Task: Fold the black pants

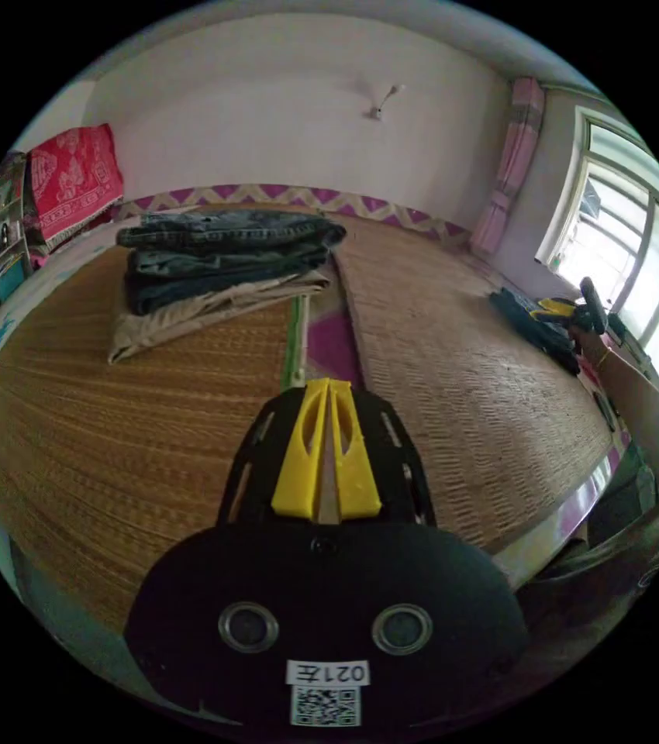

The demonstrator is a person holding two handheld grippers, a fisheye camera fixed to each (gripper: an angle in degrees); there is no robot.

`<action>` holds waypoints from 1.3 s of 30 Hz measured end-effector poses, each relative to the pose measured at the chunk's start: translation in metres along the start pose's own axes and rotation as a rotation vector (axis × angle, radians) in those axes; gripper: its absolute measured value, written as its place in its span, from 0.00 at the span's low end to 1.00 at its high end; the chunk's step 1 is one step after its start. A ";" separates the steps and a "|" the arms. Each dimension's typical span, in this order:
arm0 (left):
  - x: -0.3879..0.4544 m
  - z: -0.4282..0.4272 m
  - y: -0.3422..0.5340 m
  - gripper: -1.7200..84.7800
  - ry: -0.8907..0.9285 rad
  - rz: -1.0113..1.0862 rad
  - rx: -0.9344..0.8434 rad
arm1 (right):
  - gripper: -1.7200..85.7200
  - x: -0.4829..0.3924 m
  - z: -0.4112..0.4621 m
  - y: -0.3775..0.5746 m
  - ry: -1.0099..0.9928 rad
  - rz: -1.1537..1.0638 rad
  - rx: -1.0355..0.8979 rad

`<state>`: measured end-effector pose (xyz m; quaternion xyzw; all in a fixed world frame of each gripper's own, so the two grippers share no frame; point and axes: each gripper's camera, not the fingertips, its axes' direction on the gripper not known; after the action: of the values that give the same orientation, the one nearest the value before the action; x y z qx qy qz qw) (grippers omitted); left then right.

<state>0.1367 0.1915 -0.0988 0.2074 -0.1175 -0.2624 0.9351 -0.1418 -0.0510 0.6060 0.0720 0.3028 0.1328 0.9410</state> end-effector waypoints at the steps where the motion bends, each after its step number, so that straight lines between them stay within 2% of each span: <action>1: 0.016 0.002 0.003 0.01 0.025 0.009 -0.009 | 0.17 0.010 0.002 0.011 -0.012 -0.006 -0.004; 5: 0.064 0.010 0.015 0.01 0.062 0.002 -0.021 | 0.19 0.012 -0.004 0.027 -0.093 -0.075 0.094; 9: 0.092 0.020 0.027 0.01 0.079 -0.035 -0.044 | 0.19 -0.005 -0.003 0.016 -0.094 -0.139 0.095; 12: 0.110 0.030 0.037 0.01 0.079 -0.048 -0.096 | 0.20 -0.028 0.007 0.002 0.018 -0.196 0.015; 14: 0.122 0.032 0.046 0.01 0.071 -0.039 -0.103 | 0.19 -0.041 0.011 -0.002 0.163 -0.228 -0.011; 18: 0.138 0.030 0.056 0.01 0.095 -0.021 -0.090 | 0.15 -0.023 -0.009 -0.006 0.128 -0.091 -0.003; 23: 0.170 0.033 0.067 0.01 0.068 0.031 -0.130 | 0.10 0.090 -0.070 -0.006 -0.217 0.341 0.033; 26: 0.182 0.035 0.074 0.01 0.071 0.032 -0.150 | 0.09 0.160 -0.104 0.006 -0.341 0.513 0.080; 28: 0.188 0.036 0.078 0.01 0.076 0.022 -0.161 | 0.09 0.198 -0.129 0.011 -0.355 0.585 0.108; 31: 0.196 0.037 0.084 0.01 0.086 0.005 -0.175 | 0.09 0.240 -0.192 0.001 -0.298 0.555 0.126; 34: 0.206 0.035 0.091 0.01 0.091 0.000 -0.166 | 0.08 0.244 -0.279 -0.010 -0.229 0.463 0.202; 36: 0.217 0.030 0.097 0.02 0.089 0.034 -0.136 | 0.08 0.227 -0.337 -0.017 -0.264 0.390 0.269; 39: 0.237 0.016 0.103 0.09 0.087 0.081 -0.136 | 0.08 0.153 -0.420 -0.034 -0.343 0.203 0.332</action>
<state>0.3749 0.1387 -0.0120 0.1497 -0.0670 -0.2224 0.9611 -0.2627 -0.0158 0.1756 0.2769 0.1478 0.1612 0.9357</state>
